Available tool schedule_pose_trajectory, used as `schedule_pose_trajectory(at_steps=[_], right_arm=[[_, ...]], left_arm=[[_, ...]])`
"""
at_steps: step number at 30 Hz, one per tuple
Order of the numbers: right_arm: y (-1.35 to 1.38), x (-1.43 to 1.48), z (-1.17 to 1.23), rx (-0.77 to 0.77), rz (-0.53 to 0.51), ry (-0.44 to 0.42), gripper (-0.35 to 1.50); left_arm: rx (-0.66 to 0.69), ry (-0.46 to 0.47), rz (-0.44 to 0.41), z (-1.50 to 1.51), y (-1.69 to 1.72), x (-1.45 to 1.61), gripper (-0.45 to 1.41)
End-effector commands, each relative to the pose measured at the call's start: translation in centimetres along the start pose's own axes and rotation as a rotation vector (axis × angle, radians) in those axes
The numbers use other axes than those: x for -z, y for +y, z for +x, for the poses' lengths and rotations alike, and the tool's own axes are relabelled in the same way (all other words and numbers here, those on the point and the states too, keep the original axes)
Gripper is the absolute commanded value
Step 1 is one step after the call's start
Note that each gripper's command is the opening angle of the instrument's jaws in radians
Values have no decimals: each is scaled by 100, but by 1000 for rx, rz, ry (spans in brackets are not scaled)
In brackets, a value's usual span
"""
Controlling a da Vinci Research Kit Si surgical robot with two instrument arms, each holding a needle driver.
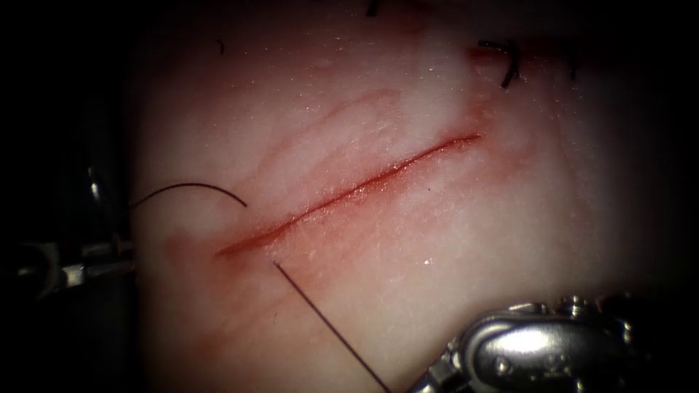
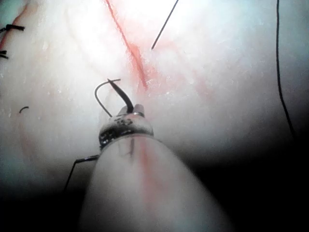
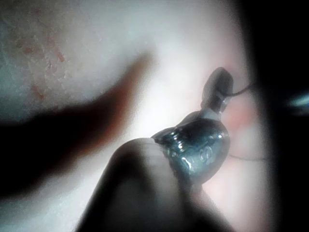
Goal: Wound Closure
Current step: Pull the suture through the wound with the right needle driver until only a tail remains.
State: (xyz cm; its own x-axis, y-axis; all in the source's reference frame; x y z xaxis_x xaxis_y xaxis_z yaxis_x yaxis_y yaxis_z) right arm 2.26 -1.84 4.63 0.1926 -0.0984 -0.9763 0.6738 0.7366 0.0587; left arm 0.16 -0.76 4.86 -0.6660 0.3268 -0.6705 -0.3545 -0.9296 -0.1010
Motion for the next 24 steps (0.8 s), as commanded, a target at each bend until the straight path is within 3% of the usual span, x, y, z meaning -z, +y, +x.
schedule_pose_trajectory(at_steps=[1,4,5,7,8,9,18,24], right_arm=[[5,-6,3,-3,23,14,-35],[13,-6,9,-52,48,28,-35],[17,-5,11,-69,39,32,0],[22,-3,12,-71,-22,15,94],[27,0,13,-84,-59,5,120],[32,2,13,-91,-84,-1,131],[74,42,-17,-145,-177,-41,138],[101,39,-56,-143,-227,-73,140]], left_arm=[[-1,2,2,1,-2,-8,-33],[-1,2,2,1,-2,-8,-33],[-1,2,2,1,-2,-8,-33],[-1,2,2,1,-2,-8,-33],[-1,2,2,1,-2,-8,-32],[-1,2,2,1,-2,-8,-32],[-1,2,1,1,-2,-7,-31],[-1,2,1,0,-2,-7,-30]])
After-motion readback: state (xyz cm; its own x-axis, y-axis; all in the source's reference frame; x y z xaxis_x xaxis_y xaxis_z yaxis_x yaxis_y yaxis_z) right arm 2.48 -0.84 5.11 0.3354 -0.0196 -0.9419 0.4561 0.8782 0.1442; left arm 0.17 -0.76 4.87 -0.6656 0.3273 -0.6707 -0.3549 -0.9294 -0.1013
